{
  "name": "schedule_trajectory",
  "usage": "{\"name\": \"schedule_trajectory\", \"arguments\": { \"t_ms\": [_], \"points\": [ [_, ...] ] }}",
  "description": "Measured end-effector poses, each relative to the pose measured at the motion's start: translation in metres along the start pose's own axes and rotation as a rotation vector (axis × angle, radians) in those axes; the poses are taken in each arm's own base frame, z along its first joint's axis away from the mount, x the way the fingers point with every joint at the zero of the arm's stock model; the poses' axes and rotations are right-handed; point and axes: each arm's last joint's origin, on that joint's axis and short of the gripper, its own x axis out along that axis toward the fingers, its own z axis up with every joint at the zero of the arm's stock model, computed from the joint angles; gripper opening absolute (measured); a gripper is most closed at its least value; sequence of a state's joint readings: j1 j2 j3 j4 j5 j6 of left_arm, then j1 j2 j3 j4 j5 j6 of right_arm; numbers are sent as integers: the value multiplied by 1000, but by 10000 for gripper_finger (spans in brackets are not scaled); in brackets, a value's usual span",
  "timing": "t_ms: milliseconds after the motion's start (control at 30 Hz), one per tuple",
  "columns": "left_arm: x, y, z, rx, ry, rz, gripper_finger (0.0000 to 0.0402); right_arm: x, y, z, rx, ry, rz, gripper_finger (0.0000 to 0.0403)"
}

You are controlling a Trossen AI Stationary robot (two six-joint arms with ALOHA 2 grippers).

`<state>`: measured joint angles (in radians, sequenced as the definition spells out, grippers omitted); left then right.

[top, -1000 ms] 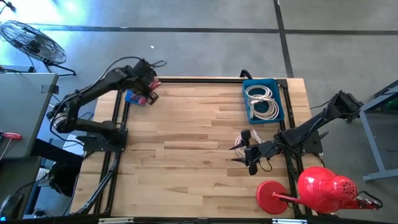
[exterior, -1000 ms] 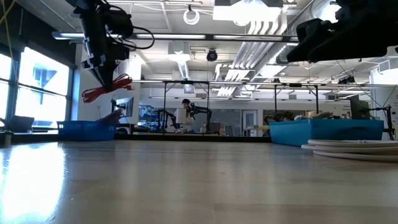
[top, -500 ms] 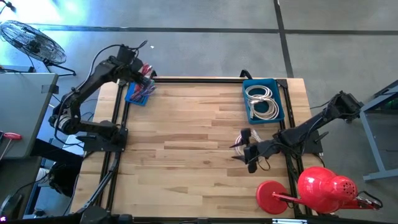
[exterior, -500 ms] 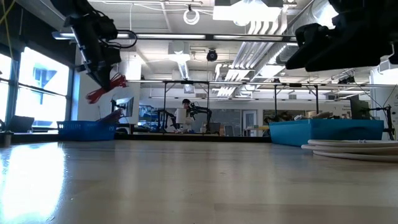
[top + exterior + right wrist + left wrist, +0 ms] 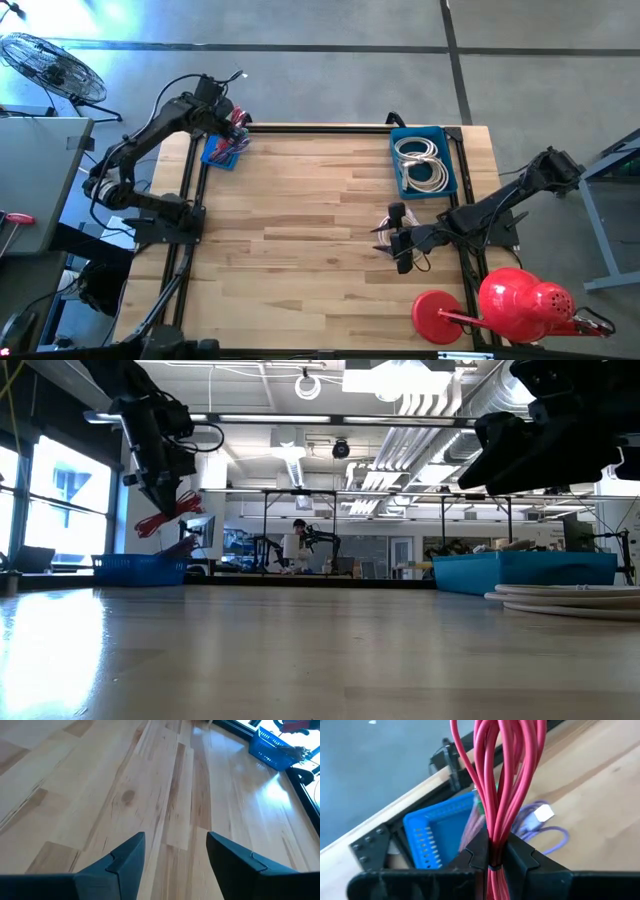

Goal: Pick & Place USB Port
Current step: Put the orange USB cable into the left blue bin

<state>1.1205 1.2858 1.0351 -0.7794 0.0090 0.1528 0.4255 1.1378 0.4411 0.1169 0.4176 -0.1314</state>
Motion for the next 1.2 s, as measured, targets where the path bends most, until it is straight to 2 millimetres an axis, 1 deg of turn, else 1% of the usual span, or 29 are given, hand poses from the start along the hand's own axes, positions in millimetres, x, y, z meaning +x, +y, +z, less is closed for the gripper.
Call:
{"name": "schedule_trajectory", "arguments": {
  "t_ms": [100,233,333,433,567,700,833,933,1033,1200],
  "points": [
    [6,-6,1,20,31,50,30,0,0,0,1,-1,-2,204],
    [19,-11,-1,48,113,98,30,0,0,1,4,-7,-3,204],
    [34,-13,-3,25,184,119,30,0,0,1,7,-6,0,204],
    [53,-15,-10,-6,220,100,30,0,0,0,14,-5,1,204],
    [77,-17,-20,-34,223,65,30,0,0,-2,21,14,6,204],
    [92,-19,-25,-43,219,44,31,0,0,-2,23,17,7,204],
    [94,-19,-23,-72,201,39,31,0,0,-2,22,17,7,204],
    [90,-18,-23,-67,188,49,34,0,0,-2,21,17,7,204],
    [83,-18,-21,-66,160,58,47,0,0,-2,20,17,6,204],
    [65,-17,-20,-42,113,60,74,0,0,-2,21,14,5,204]
  ]
}}
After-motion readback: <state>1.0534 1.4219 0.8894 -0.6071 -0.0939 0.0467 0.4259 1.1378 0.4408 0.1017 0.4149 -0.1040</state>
